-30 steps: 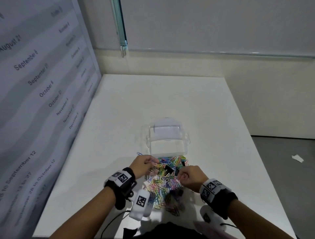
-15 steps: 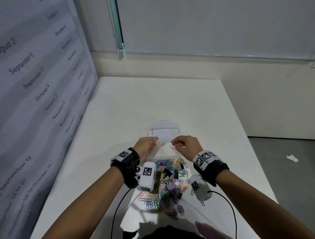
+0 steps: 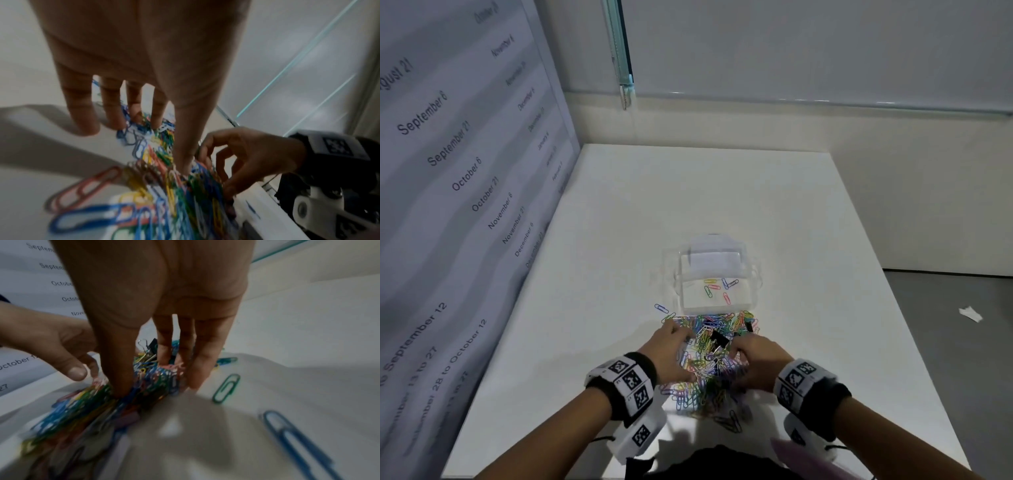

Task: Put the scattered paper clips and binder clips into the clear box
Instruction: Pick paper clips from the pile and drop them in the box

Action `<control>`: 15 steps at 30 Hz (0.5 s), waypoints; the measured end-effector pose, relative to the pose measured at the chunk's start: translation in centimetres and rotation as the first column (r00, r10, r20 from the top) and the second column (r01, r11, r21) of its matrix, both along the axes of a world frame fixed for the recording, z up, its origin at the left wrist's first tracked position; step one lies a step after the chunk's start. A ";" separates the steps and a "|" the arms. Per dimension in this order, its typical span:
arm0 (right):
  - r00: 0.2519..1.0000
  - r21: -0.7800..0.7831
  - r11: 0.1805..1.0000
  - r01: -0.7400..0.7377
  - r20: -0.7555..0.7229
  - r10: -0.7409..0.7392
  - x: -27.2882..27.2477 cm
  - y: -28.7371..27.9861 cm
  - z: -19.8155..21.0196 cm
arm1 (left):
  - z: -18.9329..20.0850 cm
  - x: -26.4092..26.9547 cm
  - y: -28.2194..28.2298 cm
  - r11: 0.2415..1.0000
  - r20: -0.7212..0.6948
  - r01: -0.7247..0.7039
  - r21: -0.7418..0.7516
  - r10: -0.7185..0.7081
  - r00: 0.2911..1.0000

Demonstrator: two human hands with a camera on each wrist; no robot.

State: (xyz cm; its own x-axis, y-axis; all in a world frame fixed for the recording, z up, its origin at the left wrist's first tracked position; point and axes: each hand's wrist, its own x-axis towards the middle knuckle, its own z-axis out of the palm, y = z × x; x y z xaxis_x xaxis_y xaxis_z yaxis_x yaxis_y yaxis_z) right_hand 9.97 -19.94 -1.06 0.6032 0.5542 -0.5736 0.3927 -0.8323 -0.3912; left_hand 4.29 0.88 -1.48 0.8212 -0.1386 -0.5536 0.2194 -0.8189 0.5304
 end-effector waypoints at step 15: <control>0.987 0.209 0.966 0.151 0.021 -0.159 -0.4 0.4 -0.3 | -1.8 -0.2 -1.9 0.991 0.161 0.088 0.105 -0.104 0.981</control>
State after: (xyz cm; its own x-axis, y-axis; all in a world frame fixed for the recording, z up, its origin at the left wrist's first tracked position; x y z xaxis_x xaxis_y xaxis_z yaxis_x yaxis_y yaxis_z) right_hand 9.53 -19.56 -1.38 0.7099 0.5562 -0.4322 0.2828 -0.7870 -0.5483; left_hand 4.09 -0.99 -3.30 0.8883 -0.1732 -0.4253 0.0530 -0.8813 0.4695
